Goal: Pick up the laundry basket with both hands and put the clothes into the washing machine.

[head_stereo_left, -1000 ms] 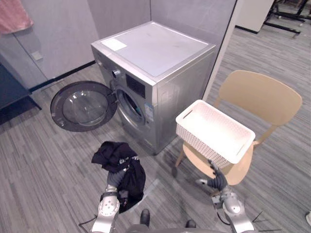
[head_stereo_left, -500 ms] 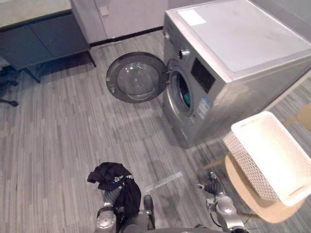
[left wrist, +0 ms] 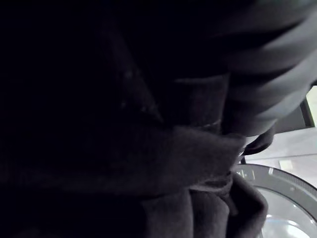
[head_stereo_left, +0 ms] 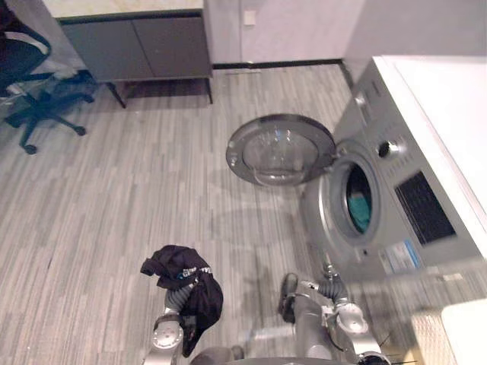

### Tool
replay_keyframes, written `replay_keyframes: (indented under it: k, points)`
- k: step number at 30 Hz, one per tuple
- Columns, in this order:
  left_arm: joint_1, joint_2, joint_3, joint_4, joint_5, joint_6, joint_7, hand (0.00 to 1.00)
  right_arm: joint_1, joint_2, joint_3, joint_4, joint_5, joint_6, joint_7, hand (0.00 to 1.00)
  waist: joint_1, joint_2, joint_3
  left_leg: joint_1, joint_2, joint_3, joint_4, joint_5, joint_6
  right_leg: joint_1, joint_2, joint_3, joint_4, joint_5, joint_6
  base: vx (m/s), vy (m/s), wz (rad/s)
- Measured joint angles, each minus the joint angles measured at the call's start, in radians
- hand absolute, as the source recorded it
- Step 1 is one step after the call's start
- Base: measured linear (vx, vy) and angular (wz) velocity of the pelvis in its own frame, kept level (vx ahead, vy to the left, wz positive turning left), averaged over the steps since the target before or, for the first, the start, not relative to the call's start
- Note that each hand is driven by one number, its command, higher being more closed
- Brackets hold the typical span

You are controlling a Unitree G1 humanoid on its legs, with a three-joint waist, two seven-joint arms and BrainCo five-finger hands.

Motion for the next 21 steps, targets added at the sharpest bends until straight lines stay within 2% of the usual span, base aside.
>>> replay_keyframes:
  k: [1,2,3,5,6,9,10,11,12,13,14,15,16,17,18,19,21]
  points:
    - [-0.001,-0.004,0.001,0.001,0.000,0.001,-0.003,1.00,-0.007,0.000,0.002,-0.011,0.000,-0.001,0.005,0.00,0.001,0.004,0.003,-0.050,0.011,0.027,0.106,0.016,-0.025,0.011,0.014,0.002,-0.012,-0.014,-0.010,0.59,-0.221,-0.10]
    - [0.001,-0.009,0.005,0.002,0.000,0.002,-0.008,1.00,-0.016,0.000,0.005,-0.029,0.001,-0.002,0.009,0.00,0.005,0.022,0.014,-0.143,0.060,0.076,0.324,0.093,-0.056,0.062,0.054,0.002,-0.052,-0.029,-0.027,0.57,-0.186,-0.63]
    - [0.007,-0.017,0.002,0.007,0.000,0.002,-0.011,1.00,-0.015,0.001,0.016,-0.036,0.012,-0.006,0.008,0.00,0.027,0.026,0.024,-0.219,0.127,0.119,0.545,0.166,-0.040,0.148,0.108,0.027,-0.111,-0.038,-0.040,0.58,-0.152,-0.79]
    - [0.006,-0.028,-0.020,0.007,-0.001,0.002,-0.013,1.00,-0.009,0.014,0.013,-0.038,0.022,-0.008,0.006,0.00,0.038,0.018,0.033,-0.270,0.174,0.167,0.672,0.118,0.010,0.256,0.138,0.061,-0.165,-0.052,-0.046,0.55,-0.093,-0.71]
    - [-0.005,-0.032,-0.037,0.006,0.000,0.002,-0.014,1.00,-0.009,0.015,0.005,-0.041,0.026,-0.008,0.002,0.00,0.045,0.010,0.037,-0.285,0.173,0.182,0.672,0.101,0.015,0.294,0.138,0.085,-0.186,-0.054,-0.046,0.59,-0.052,-0.71]
    - [-0.030,-0.059,-0.049,-0.023,0.000,-0.006,-0.033,1.00,-0.018,0.016,-0.008,-0.063,0.032,-0.019,0.002,0.00,0.051,0.001,0.046,-0.376,0.164,0.183,0.482,0.043,0.023,0.379,0.135,0.180,-0.263,-0.058,-0.039,0.44,0.067,-0.96]
    - [-0.044,-0.061,-0.066,-0.022,0.001,-0.005,-0.033,1.00,-0.024,0.025,-0.012,-0.062,0.032,-0.017,0.001,0.00,0.054,-0.003,0.050,-0.397,0.121,0.093,0.283,0.046,0.017,0.396,0.127,0.235,-0.269,-0.069,-0.019,0.31,0.171,-0.97]
    - [-0.045,-0.061,-0.071,-0.022,0.001,-0.005,-0.034,1.00,-0.024,0.027,-0.014,-0.061,0.032,-0.017,0.001,0.00,0.054,-0.003,0.051,-0.394,0.108,0.056,0.216,0.051,0.010,0.401,0.124,0.252,-0.269,-0.076,-0.008,0.35,0.257,-1.30]
    - [-0.051,-0.065,-0.086,-0.022,0.003,-0.005,-0.036,1.00,-0.022,0.028,-0.023,-0.060,0.031,-0.018,-0.003,0.00,0.053,0.009,0.054,-0.367,0.081,-0.073,0.007,0.100,-0.048,0.411,0.125,0.309,-0.259,-0.097,0.027,0.22,0.222,-1.20]
    - [-0.048,-0.077,-0.087,-0.021,0.005,-0.005,-0.038,1.00,-0.019,0.021,-0.026,-0.061,0.029,-0.018,-0.010,0.00,0.053,0.037,0.052,-0.349,0.089,-0.149,-0.096,0.164,-0.075,0.406,0.144,0.348,-0.249,-0.109,0.052,0.24,0.333,-1.38]
    - [-0.045,-0.087,-0.087,-0.020,0.005,-0.005,-0.040,1.00,-0.017,0.012,-0.027,-0.062,0.029,-0.018,-0.012,0.00,0.056,0.064,0.053,-0.337,0.105,-0.185,-0.127,0.211,-0.090,0.404,0.164,0.375,-0.243,-0.121,0.072,0.18,0.321,-1.31]
    - [-0.058,-0.092,-0.088,0.003,0.008,-0.004,-0.048,1.00,-0.021,0.011,-0.028,-0.048,0.028,-0.015,-0.015,0.00,0.057,0.072,0.068,-0.343,0.109,-0.171,-0.080,0.260,-0.050,0.403,0.174,0.424,-0.224,-0.137,0.098,0.19,0.393,-1.09]
    - [-0.070,-0.079,-0.100,0.013,0.010,0.001,-0.052,1.00,-0.015,0.018,-0.026,-0.054,0.028,-0.014,-0.015,0.00,0.055,0.055,0.065,-0.335,0.097,-0.146,-0.085,0.239,-0.046,0.390,0.156,0.436,-0.208,-0.141,0.107,0.16,0.342,-1.11]
    - [-0.077,-0.052,-0.108,0.013,0.013,0.001,-0.052,1.00,0.010,0.032,-0.013,-0.057,0.022,-0.016,-0.013,0.00,0.055,0.016,0.059,-0.323,0.077,-0.080,-0.089,0.224,-0.026,0.373,0.119,0.474,-0.196,-0.158,0.134,0.15,0.360,-1.08]
    - [-0.080,-0.037,-0.109,0.013,0.016,0.001,-0.052,1.00,0.019,0.041,0.001,-0.057,0.016,-0.016,-0.013,0.00,0.055,-0.001,0.059,-0.306,0.071,-0.020,-0.086,0.208,-0.005,0.366,0.102,0.524,-0.195,-0.161,0.140,0.11,0.279,-1.13]
    - [-0.079,-0.031,-0.109,0.013,0.019,0.001,-0.052,1.00,0.020,0.043,0.009,-0.058,0.012,-0.016,-0.012,0.00,0.055,-0.005,0.057,-0.296,0.069,0.009,-0.085,0.198,0.006,0.364,0.096,0.549,-0.195,-0.156,0.147,0.09,0.272,-1.48]
    - [-0.074,-0.014,-0.104,0.013,0.020,0.002,-0.052,1.00,0.020,0.044,0.031,-0.057,-0.003,-0.016,-0.011,0.00,0.053,-0.012,0.054,-0.261,0.081,0.142,-0.085,0.170,0.037,0.325,0.079,0.583,-0.201,-0.121,0.182,0.06,0.217,-1.72]
